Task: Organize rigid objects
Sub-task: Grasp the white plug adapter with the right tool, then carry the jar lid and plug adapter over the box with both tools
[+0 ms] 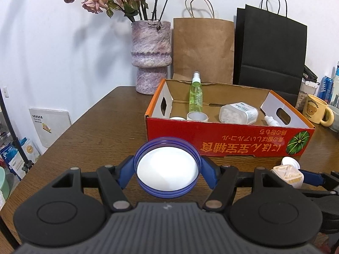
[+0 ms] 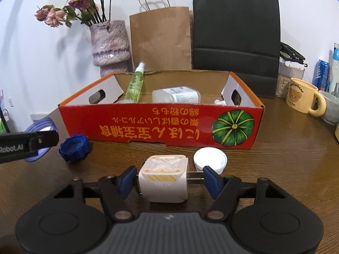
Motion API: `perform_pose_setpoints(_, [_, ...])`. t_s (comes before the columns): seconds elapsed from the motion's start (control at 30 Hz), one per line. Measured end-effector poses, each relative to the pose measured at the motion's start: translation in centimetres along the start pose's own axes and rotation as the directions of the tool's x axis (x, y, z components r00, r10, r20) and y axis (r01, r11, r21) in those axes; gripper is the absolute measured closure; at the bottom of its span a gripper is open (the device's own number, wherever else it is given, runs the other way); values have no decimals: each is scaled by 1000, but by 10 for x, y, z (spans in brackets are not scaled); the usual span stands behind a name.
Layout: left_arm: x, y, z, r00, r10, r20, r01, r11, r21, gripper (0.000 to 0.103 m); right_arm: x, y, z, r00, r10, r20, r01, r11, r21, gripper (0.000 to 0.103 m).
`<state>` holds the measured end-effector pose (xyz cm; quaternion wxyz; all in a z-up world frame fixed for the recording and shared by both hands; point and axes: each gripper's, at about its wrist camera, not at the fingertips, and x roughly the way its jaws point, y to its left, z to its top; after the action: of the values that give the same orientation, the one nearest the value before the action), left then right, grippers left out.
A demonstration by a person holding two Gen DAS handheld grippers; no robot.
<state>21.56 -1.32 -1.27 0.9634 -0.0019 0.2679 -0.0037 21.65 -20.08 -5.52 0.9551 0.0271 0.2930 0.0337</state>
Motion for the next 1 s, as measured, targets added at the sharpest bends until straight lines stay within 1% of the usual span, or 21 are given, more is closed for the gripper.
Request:
perform_pose_setpoints(0.4, [-6, -1, 5, 1000, -1, 15, 2, 1000, -11, 35, -20, -1, 7, 996, 23, 85, -24, 1000, 3, 36])
perform_pose_setpoints(0.73, [-10, -7, 20, 999, 0, 39, 0, 1000, -14, 35, -39, -7, 24, 984, 42, 173, -44, 999, 7, 36])
perform_pose_setpoints(1.0, [-7, -15, 35, 998, -2, 67, 3, 1000, -20, 35, -42, -13, 41, 973, 42, 226, -44, 999, 7, 36])
